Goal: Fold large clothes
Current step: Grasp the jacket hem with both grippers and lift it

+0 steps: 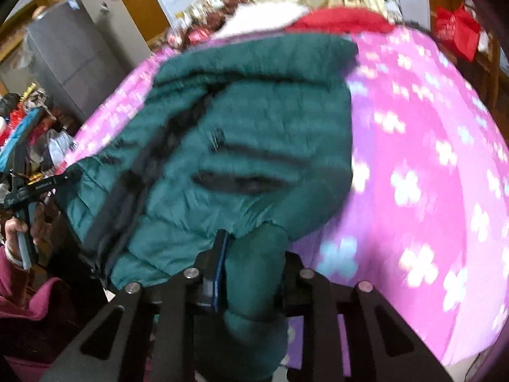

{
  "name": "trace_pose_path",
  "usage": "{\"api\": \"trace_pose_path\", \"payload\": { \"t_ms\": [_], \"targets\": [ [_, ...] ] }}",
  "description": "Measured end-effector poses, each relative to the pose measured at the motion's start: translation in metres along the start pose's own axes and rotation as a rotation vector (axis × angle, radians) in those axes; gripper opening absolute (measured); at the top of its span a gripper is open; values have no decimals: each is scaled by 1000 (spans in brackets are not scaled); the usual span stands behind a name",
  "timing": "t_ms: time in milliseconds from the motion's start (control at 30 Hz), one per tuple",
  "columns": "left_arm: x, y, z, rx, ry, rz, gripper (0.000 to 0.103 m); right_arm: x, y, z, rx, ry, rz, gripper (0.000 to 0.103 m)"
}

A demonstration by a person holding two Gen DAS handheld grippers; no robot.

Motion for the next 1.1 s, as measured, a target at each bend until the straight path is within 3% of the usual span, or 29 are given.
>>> {"api": "trace_pose_path", "payload": {
  "t_ms": [233, 467, 800, 1100],
  "targets": [
    [57, 14, -17, -9, 118, -29, 0, 61, -6, -33, -35, 140, -58, 26],
    [119, 30, 4, 19, 185, -92, 0, 122, 11, -33, -112, 230, -13, 26],
    [195, 56, 61, 165, 237, -116, 0, 212, 57, 7, -223, 253, 41, 26],
    [236, 79, 143, 274, 176, -112, 0, 277, 108, 64, -264, 203, 115, 26]
  ]
}}
Point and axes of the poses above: each gripper's, at about its wrist camera, not at the fingertips, and z roughly the way its jaws point, y to its right, x to its top, the point moved 1 cm from there along z, roughly the way its jaws point, and after that the axes turned 10 degrees about x, right-handed, at the moved point
